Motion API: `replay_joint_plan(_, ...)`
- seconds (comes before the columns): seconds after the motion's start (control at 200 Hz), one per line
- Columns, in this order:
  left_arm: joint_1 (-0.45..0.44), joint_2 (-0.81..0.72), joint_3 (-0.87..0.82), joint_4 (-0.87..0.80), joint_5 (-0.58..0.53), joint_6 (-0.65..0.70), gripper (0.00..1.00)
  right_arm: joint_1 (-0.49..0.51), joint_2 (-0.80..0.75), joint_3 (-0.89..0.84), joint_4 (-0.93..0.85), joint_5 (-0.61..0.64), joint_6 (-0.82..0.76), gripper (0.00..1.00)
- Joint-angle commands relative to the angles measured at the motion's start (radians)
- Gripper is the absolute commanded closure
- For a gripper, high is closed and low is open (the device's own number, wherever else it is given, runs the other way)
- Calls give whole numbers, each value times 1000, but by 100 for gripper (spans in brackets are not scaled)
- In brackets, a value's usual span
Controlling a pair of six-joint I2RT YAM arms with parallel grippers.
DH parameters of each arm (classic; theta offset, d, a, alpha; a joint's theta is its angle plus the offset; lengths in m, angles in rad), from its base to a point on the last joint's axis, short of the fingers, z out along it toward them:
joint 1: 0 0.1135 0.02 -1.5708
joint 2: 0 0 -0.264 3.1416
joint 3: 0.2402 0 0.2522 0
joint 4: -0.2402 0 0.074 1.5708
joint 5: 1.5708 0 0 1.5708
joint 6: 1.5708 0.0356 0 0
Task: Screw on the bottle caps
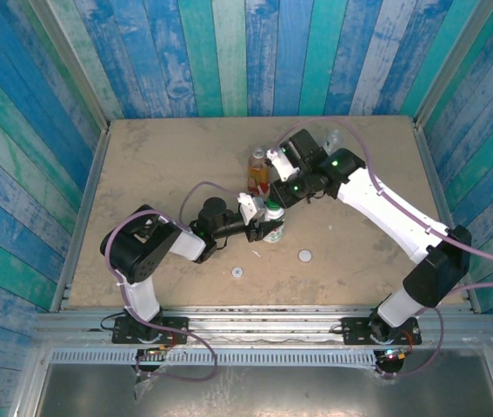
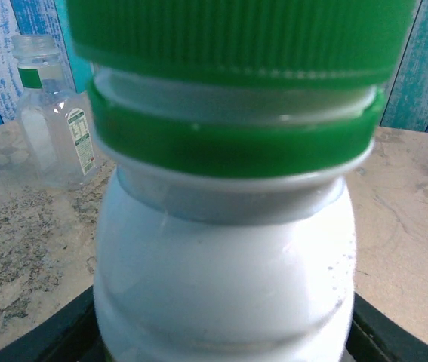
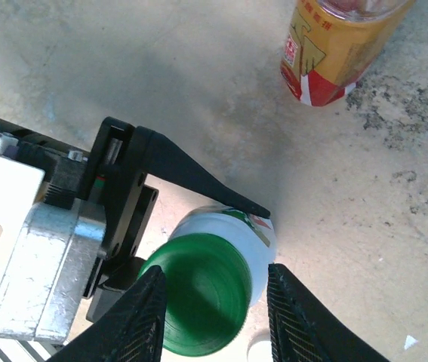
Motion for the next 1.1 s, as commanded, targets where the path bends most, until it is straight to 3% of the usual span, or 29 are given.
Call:
replay_joint_plan(0.0,-6,0,-9,-128,8,3,39,-12,15,-51,-49,5,-3,63)
replay_joint_plan(0.17,-6,2,-8,-131,23,9,40,-21,-4,-41,-48,-10,-9,64)
replay_joint_plan(0.331,-6,2,-6,-135,25,8,40,-55,0,-55,-25,-115,-1,64)
replay_joint_plan(0.561,-6,11,6,-143,3,-28,42,-87,-38,-125,-12,-213,57,76)
replay_joint_plan(0.716,-6,14,14,-156,-4,-37,43,-86,-93,-182,5,-266,86,78)
replay_joint_plan(1.092,-6,11,12,-160,10,-22,43,-86,-217,-229,2,-263,51,73)
